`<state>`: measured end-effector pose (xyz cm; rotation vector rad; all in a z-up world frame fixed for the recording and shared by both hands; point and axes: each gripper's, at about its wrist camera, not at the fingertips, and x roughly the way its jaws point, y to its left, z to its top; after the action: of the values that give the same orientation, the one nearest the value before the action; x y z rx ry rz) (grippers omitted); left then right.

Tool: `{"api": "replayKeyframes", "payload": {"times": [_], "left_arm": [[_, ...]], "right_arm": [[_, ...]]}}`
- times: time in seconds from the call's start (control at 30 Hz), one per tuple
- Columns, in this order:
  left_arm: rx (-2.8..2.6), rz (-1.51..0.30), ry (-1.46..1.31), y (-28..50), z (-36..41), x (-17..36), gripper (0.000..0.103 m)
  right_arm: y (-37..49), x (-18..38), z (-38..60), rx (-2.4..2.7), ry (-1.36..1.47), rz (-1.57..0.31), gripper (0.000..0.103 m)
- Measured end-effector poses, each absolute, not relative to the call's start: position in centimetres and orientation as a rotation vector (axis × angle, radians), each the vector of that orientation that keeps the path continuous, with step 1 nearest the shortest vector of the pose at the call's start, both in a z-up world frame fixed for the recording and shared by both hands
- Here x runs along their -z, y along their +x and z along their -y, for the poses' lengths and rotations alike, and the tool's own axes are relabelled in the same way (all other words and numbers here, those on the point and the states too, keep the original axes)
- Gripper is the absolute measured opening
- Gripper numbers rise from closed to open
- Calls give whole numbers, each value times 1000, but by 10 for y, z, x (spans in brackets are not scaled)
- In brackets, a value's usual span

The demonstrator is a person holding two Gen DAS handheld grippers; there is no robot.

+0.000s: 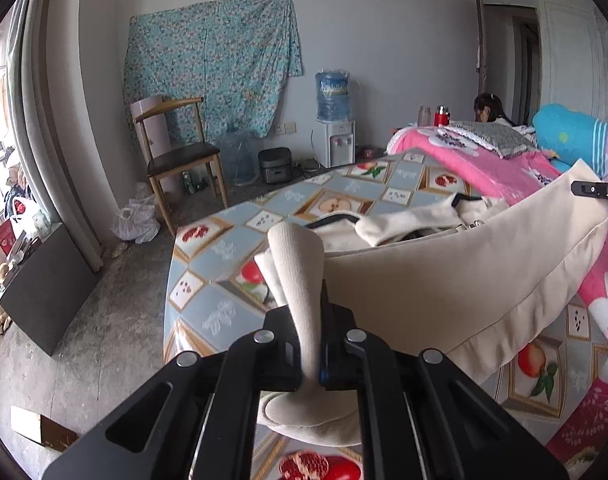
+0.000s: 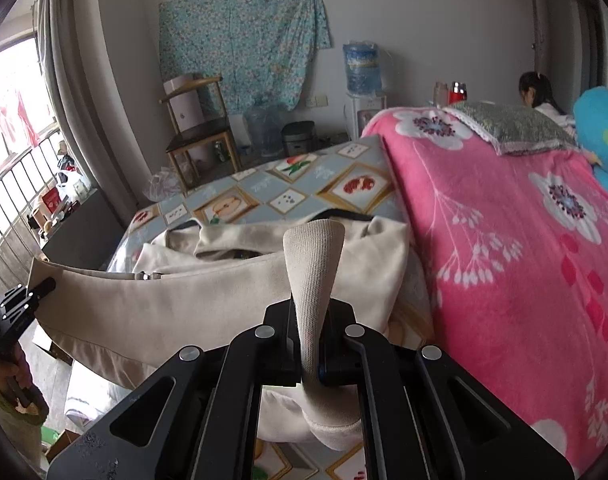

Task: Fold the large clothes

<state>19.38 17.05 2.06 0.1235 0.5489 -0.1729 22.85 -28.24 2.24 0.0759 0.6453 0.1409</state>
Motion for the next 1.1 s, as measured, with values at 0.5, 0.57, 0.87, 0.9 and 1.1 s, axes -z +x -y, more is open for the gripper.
{"api": "replayKeyframes", "payload": {"times": [0.5,0.57,0.87,0.9,1.1], "left_arm": [[188,-845,178,470,-154,13,7],[180,-950,163,486,-154,43,9],[116,-973,-92,451,-229,56,35],[106,-952,-106,437,-239,49,35],[247,-917,-273,342,-257,40,63]], "right_arm": [[481,18,295,-110,58,-810,5],[502,47,298,-109,74,-891,6],[475,54,341,0,117,-910,57],[462,45,354,-14,161,-887,66],[353,13,394,-125,384,-825,92]]}}
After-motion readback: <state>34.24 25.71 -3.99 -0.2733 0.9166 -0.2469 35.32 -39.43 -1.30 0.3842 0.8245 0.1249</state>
